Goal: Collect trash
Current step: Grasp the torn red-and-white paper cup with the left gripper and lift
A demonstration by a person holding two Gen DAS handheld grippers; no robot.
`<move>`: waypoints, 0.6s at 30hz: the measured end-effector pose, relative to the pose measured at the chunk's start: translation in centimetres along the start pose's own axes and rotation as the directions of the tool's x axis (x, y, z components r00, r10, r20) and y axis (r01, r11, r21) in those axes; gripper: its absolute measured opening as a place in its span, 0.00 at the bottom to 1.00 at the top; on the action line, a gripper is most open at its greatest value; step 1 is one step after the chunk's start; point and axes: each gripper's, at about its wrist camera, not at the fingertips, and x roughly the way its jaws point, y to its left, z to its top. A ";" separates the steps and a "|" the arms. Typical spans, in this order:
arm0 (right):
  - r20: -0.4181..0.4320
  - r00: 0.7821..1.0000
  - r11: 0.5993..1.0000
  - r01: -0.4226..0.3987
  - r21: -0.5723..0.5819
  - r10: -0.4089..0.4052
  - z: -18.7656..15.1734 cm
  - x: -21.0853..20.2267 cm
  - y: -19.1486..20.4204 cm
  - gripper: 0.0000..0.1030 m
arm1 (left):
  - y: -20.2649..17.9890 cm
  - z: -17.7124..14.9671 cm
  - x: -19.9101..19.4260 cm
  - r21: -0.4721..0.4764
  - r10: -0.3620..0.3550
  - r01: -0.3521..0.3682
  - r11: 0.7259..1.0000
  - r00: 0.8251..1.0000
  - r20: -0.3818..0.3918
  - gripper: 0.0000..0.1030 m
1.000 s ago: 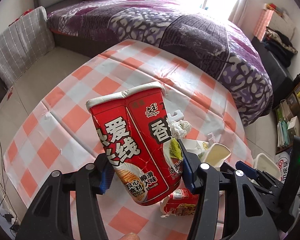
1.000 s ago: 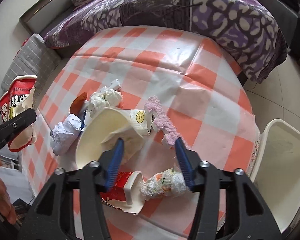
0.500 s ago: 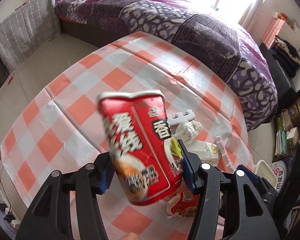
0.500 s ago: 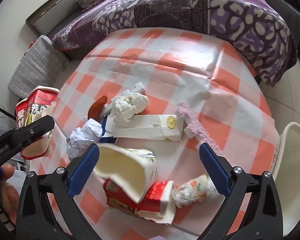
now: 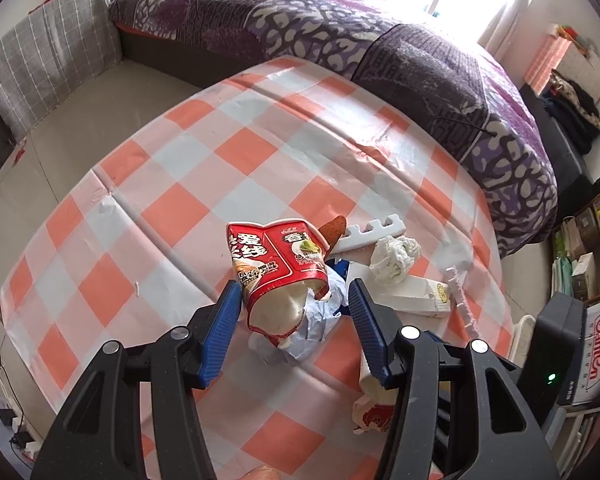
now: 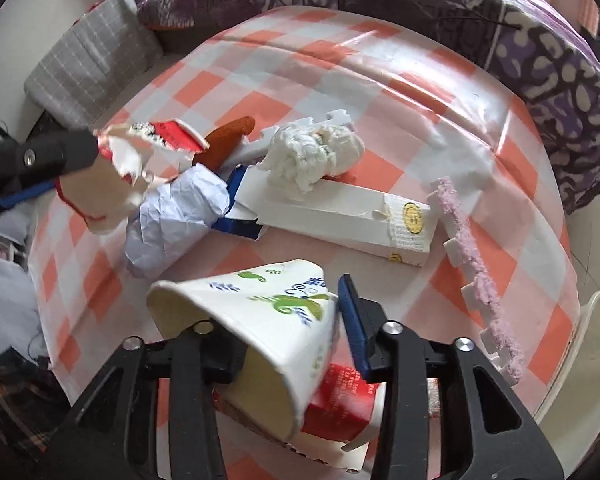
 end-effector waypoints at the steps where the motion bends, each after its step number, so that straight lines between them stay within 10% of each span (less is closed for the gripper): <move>1: 0.009 1.000 1.000 0.004 0.010 -0.004 0.1 -0.2 -0.2 0.32 | 0.3 0.1 0.2 -0.006 0.000 0.000 1.000 1.000 -0.015 0.55; 18: 0.167 0.986 0.976 -0.059 0.210 0.024 1.1 -5.7 -5.1 0.32 | 4.6 1.9 4.3 -0.173 -0.073 0.040 0.984 0.979 -0.192 0.76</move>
